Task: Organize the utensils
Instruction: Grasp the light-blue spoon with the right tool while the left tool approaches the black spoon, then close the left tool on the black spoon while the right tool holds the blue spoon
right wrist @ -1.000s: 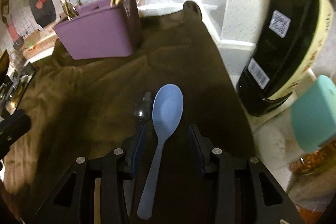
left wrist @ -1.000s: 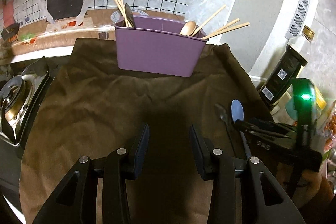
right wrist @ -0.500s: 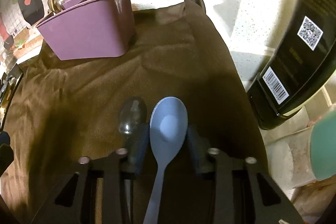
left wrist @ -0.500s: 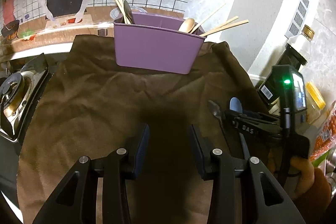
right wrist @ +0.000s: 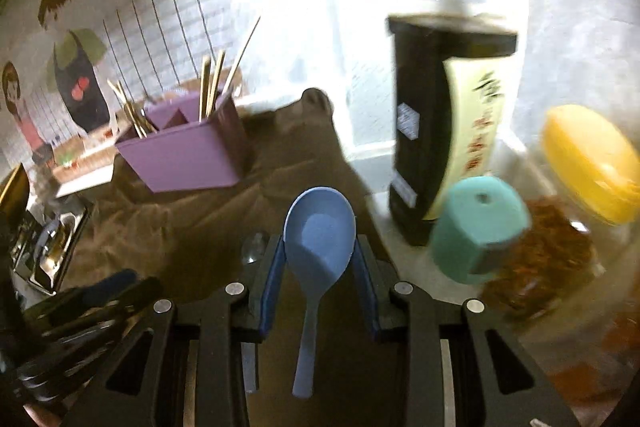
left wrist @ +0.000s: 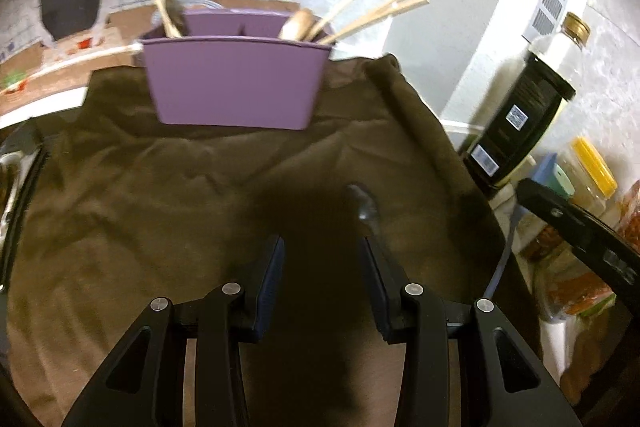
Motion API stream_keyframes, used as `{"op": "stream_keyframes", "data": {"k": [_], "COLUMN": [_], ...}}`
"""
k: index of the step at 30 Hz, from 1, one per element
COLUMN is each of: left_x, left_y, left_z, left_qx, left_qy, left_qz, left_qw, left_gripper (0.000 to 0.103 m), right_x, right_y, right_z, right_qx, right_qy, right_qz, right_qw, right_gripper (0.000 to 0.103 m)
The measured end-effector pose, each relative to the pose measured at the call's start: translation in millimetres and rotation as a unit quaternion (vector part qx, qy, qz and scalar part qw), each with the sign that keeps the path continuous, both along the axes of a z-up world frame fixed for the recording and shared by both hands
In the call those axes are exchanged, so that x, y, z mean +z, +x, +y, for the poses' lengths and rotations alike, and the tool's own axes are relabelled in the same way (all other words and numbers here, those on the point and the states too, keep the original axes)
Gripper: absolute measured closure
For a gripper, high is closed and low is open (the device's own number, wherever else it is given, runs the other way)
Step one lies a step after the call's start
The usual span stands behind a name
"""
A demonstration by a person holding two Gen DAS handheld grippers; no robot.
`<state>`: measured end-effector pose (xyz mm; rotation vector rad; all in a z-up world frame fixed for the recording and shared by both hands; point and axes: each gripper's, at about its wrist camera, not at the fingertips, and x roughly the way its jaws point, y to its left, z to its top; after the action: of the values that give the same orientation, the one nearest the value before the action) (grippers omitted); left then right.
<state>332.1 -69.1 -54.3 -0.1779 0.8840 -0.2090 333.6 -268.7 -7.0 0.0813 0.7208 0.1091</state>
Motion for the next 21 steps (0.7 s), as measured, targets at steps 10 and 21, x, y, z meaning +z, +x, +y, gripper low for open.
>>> {"op": "stream_keyframes", "data": {"k": [10,21], "left_x": [-24.3,-45.7], "left_y": [45.7,84.2], "left_z": [-24.1,-52.5], "left_qx": [-0.017,-0.015], "left_qy": [0.005,0.026], "left_qz": [0.044,0.069], "left_qw": [0.9989,0.9972], "left_gripper": [0.062,0.062], "right_x": [9.3,8.8], "right_y": [-16.7,-15.8], "right_z": [-17.0,-20.2], "right_qx": [-0.02,-0.03], "right_qy": [0.014,0.002], "right_qz": [-0.023,-0.026], "right_qw": [0.999,0.999], "right_gripper": [0.072,0.072]}}
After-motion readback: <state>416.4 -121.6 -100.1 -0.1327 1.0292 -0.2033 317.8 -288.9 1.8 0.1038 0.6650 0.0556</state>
